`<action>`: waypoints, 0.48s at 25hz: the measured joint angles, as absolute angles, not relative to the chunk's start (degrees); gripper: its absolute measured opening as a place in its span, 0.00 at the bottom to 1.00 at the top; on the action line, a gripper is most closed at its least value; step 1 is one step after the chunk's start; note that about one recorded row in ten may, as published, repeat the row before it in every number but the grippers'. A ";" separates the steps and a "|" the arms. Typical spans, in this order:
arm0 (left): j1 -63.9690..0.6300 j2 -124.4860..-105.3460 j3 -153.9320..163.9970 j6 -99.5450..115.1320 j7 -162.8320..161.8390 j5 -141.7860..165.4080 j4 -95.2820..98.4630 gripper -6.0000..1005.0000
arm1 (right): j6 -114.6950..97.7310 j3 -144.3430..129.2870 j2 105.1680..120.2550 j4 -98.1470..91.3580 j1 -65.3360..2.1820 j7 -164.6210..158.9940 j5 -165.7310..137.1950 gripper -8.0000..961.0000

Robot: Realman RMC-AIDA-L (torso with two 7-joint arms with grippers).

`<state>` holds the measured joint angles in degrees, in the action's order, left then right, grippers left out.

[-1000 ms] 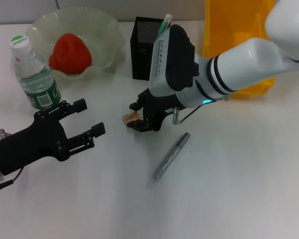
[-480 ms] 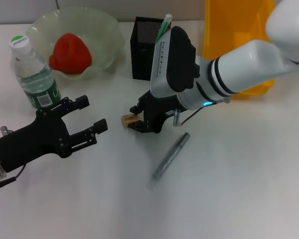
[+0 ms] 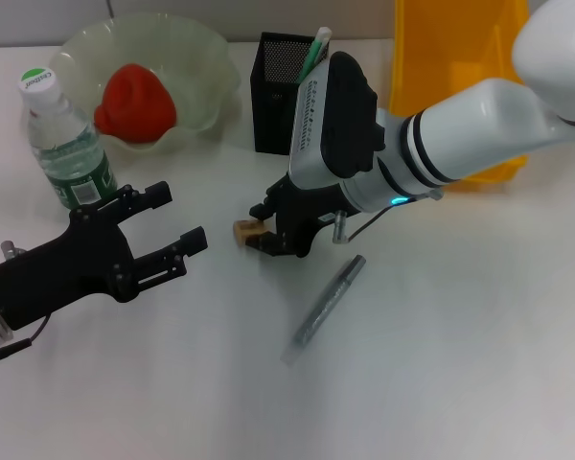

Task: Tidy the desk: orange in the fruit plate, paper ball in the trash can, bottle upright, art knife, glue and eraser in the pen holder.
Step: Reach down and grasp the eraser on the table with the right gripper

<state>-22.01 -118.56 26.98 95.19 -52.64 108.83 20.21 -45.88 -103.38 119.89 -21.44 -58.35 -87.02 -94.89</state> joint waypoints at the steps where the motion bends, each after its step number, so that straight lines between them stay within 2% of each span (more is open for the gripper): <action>1: -22.03 -118.56 26.98 95.22 -52.64 108.82 20.21 0.78 | -45.86 -103.37 119.89 -21.59 -58.33 -87.00 -94.89 0.38; 12: -22.09 -118.57 26.98 95.29 -52.47 108.80 20.20 0.78 | -45.76 -104.78 119.88 -22.77 -58.26 -86.25 -95.01 0.37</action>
